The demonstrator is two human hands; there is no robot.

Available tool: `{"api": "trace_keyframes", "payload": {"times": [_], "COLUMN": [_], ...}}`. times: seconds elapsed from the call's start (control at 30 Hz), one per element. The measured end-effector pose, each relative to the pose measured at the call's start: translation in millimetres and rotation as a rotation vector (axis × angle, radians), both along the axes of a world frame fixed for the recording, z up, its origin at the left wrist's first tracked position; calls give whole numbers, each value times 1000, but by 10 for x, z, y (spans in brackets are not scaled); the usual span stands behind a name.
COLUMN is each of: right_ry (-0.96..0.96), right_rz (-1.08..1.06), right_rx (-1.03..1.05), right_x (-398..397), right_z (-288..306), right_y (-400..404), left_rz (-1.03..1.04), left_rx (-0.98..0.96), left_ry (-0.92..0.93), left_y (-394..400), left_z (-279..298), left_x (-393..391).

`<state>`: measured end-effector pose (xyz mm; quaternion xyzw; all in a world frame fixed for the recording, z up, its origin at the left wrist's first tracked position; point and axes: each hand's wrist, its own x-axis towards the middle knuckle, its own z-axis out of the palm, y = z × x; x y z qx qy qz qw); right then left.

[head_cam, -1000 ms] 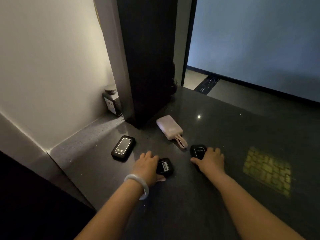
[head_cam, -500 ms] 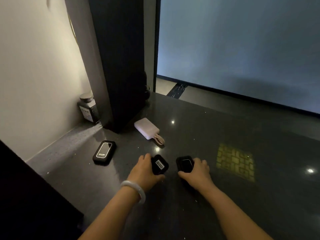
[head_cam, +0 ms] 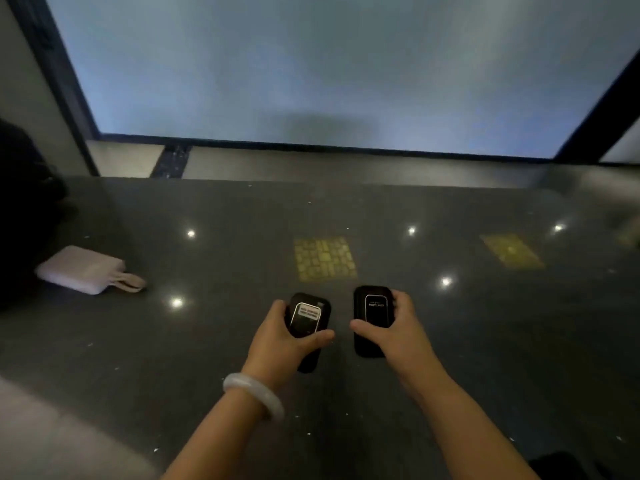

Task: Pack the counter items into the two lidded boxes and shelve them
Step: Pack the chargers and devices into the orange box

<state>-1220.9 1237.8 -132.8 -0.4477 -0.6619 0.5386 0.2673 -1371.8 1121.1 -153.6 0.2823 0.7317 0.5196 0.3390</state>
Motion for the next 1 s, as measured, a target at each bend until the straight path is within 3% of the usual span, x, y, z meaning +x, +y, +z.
{"api": "trace_keyframes", "payload": {"times": [0.23, 0.6, 0.87, 1.0], "right_ry": [96, 271, 332, 210], "right_rz": [-255, -741, -1010, -1126], "right_rx": [27, -65, -93, -14], "right_x": [1325, 4096, 5515, 5922], "right_z": [233, 472, 507, 427], "right_y": [235, 404, 117, 39], "left_rz": [-225, -619, -845, -932], "left_rx": [61, 75, 115, 134], "left_ry": [-48, -230, -152, -82], "left_y": [644, 1390, 1609, 1706], "left_z": [259, 445, 442, 443], "left_x": [1155, 3725, 5124, 5479]}}
